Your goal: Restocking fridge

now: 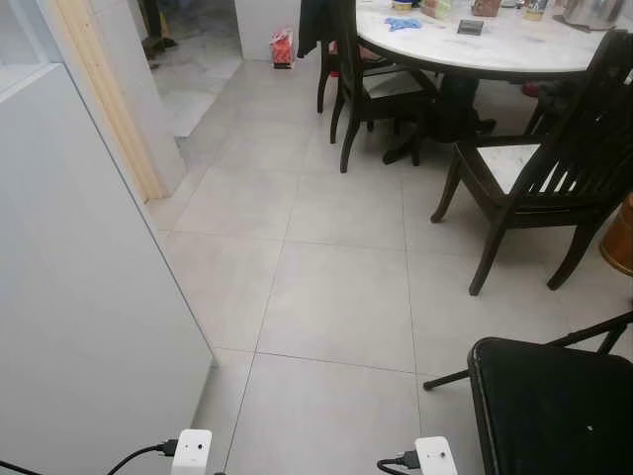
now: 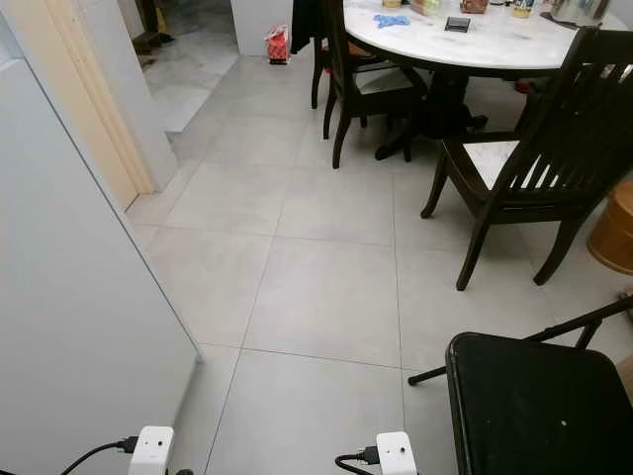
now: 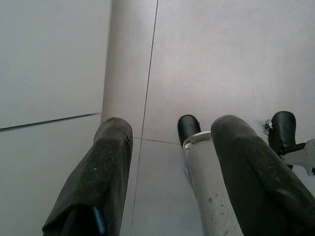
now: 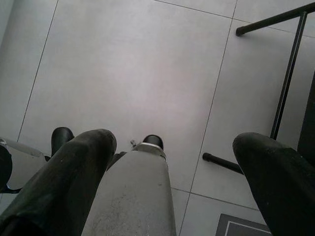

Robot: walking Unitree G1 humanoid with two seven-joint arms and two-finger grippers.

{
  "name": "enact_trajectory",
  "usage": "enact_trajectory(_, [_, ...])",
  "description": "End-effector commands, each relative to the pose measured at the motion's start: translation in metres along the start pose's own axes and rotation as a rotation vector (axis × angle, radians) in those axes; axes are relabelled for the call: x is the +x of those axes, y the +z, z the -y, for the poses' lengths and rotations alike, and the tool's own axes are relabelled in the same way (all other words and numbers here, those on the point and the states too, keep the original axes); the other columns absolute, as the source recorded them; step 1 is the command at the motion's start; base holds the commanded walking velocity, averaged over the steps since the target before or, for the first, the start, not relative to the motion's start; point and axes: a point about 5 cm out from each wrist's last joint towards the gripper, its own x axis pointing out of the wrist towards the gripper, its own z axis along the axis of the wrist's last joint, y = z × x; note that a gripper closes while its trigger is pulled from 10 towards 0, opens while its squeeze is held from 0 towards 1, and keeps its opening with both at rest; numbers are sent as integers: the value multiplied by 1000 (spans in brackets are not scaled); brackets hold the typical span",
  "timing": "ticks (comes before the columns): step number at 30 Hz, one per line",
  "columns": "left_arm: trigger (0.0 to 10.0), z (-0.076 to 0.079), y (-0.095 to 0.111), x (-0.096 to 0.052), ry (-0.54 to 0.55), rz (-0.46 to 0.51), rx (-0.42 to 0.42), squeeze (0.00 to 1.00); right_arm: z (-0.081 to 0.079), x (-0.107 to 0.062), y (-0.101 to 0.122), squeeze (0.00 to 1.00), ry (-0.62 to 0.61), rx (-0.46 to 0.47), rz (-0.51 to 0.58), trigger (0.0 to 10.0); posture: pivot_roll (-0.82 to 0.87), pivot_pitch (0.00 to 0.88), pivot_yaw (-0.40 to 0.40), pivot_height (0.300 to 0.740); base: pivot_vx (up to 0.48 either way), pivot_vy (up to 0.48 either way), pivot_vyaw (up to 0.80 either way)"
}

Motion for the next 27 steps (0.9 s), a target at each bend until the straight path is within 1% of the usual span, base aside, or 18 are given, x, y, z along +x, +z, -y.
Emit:
enact_trajectory(1, [10000,-1,13,4,-6,-143,-106,0,35,6,61,0,2,170,-9,10000,36,0,-70,740,0,0,0])
enact_trajectory(27, [10000,-1,13,4,-6,-140,-105,0,35,6,61,0,-1,161,-11,10000,35,0,-70,740,0,0,0])
